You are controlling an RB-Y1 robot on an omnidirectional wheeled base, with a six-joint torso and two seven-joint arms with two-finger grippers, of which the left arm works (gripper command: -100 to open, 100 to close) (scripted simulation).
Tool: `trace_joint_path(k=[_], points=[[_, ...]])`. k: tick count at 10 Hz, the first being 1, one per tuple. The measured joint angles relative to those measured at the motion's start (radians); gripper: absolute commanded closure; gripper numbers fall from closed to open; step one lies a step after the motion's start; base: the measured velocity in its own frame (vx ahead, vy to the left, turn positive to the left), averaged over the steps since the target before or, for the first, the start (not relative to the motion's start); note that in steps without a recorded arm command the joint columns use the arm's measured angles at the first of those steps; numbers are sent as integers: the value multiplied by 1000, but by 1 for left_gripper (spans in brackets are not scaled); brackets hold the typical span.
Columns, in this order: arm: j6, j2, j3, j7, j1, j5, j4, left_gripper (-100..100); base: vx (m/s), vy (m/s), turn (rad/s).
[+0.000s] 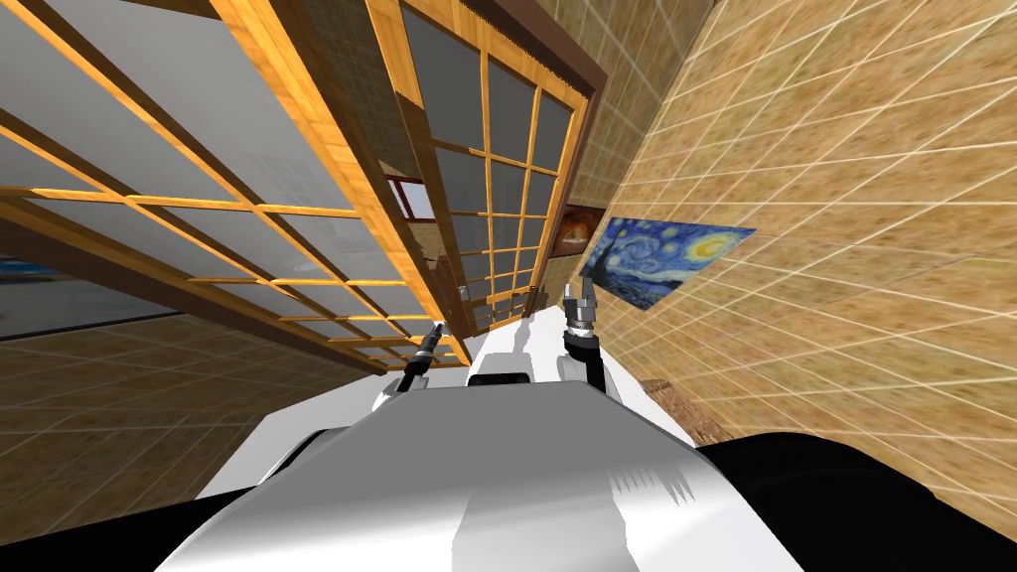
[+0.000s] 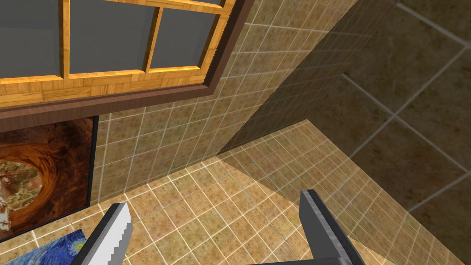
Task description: Pull the door open
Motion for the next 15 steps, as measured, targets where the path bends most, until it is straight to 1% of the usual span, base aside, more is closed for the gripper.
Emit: trace_joint_path(k=[2,4,5,6,7,8,9,10,11,12,13,14,15], points=[[-4,0,-3,41,-4,8,8,100,-35,18,-33],[-21,2,-9,91,-25,19,46,100,-33,12,-28],[-15,3,-11,118,-16,24,29,100,-31,9,-18],[-7,4,-13,138,-14,27,21,100,-33,13,-34],[-8,4,-15,163,-18,33,26,100,-25,13,-20],[-4,3,-16,180,-13,36,17,100,-31,16,-32],[-16,5,-19,206,-28,41,45,100,-50,26,-59],[-22,5,-22,233,-31,49,51,100,-36,24,-20],[-12,2,-24,253,-20,53,29,100,-34,15,-19],[-3,1,-27,277,-15,59,17,100,-33,2,-18],[4,4,-30,300,-13,61,9,100,-34,8,-44],[-11,6,-32,327,-32,67,47,100,-26,14,-20],[-17,6,-33,346,-36,71,55,100,-3,8,4]])
